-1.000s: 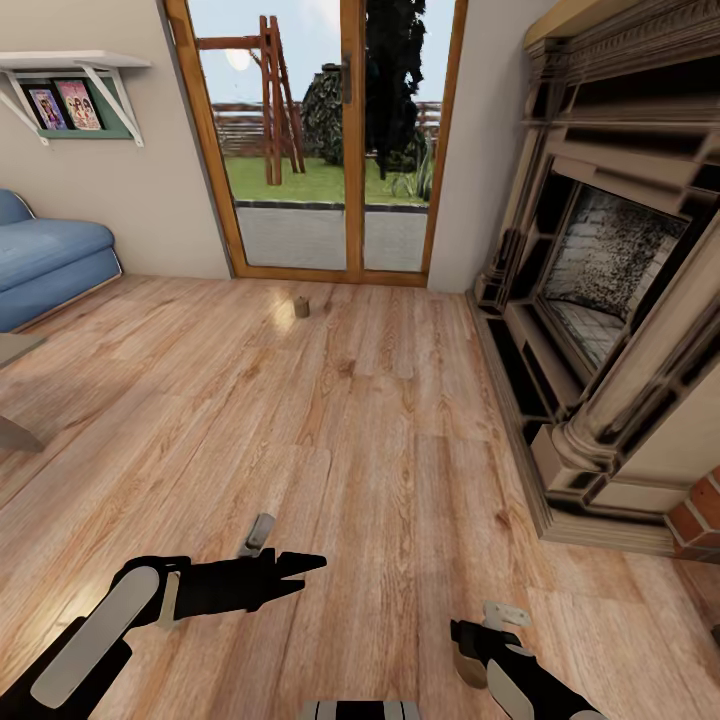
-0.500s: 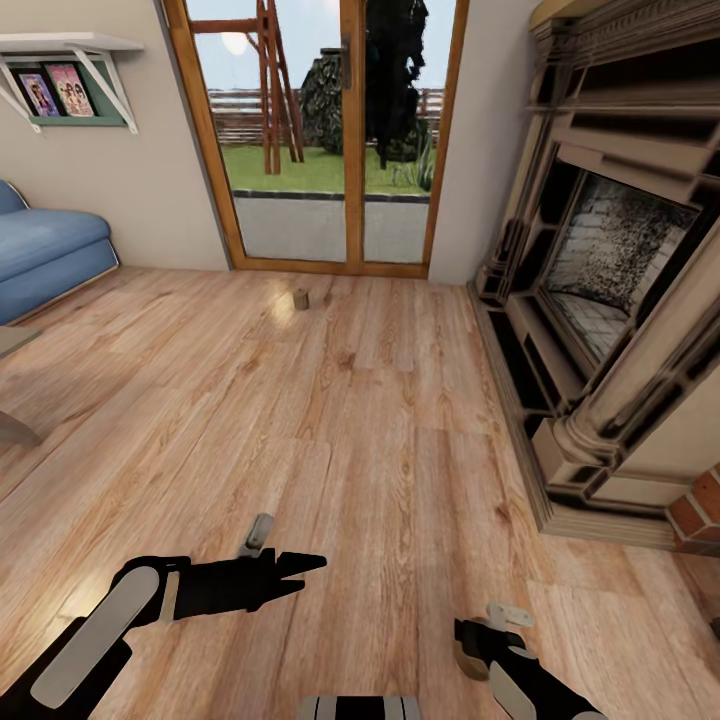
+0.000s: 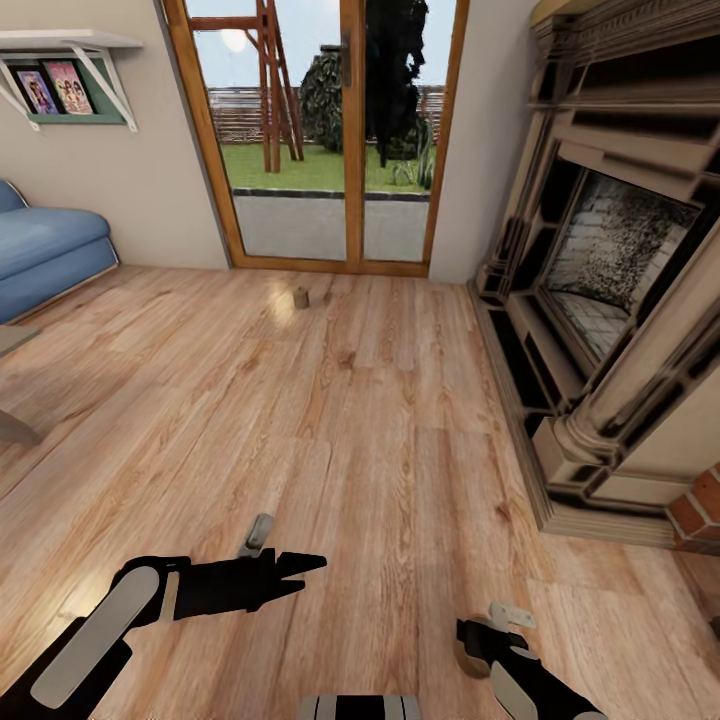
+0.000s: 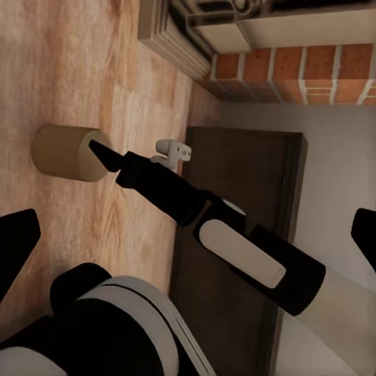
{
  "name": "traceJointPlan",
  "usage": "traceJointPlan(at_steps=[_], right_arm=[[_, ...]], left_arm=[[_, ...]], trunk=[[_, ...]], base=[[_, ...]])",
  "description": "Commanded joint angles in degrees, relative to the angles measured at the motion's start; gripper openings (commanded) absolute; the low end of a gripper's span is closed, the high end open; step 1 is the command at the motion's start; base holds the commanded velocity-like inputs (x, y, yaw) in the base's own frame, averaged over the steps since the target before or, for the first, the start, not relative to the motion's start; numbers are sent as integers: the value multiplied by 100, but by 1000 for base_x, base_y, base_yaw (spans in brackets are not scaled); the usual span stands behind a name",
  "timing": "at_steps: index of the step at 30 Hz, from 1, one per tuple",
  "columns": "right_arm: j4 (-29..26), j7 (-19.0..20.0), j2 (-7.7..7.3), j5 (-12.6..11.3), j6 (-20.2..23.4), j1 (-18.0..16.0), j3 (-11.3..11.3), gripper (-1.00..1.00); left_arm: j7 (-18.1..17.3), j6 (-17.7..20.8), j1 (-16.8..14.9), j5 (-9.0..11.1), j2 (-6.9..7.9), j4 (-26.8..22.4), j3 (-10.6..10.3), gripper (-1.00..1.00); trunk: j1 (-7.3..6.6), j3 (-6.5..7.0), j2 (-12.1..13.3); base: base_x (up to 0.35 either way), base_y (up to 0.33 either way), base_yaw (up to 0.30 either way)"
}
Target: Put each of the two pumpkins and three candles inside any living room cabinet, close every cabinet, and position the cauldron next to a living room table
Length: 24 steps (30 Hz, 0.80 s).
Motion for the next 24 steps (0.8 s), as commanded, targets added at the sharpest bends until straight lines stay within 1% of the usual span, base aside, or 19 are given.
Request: traceJointPlan(at_steps=[1,5,8,17,24], right_arm=[[-8,-35,-5,-57,-4,-2,35,100],[-8,-31,-11,-79,1,-2,-179,100],[-8,-33,-13,-82,2,-2,-260,100],[-8,-34,-14,-83,-3,-2,-297,100],[-8,-28,-7,-83,-13,-2,-299,100]], left_arm=[[-10,7,-3,-3,4,-1,-6,100],[-11,8,-4,-3,3,-1,-6,100],[-12,8,-7,-3,3,-2,-6,100],[-12,8,-4,-3,3,-8,-6,100],[-12,7,-5,-3,3,-10,-6,100]], trunk=[[1,-27,-3],[11,-116,-9],[19,-182,-13],[42,-382,-25],[42,-382,-25]], base=[[0,0,0],[0,0,0],[0,0,0],[0,0,0],[0,0,0]])
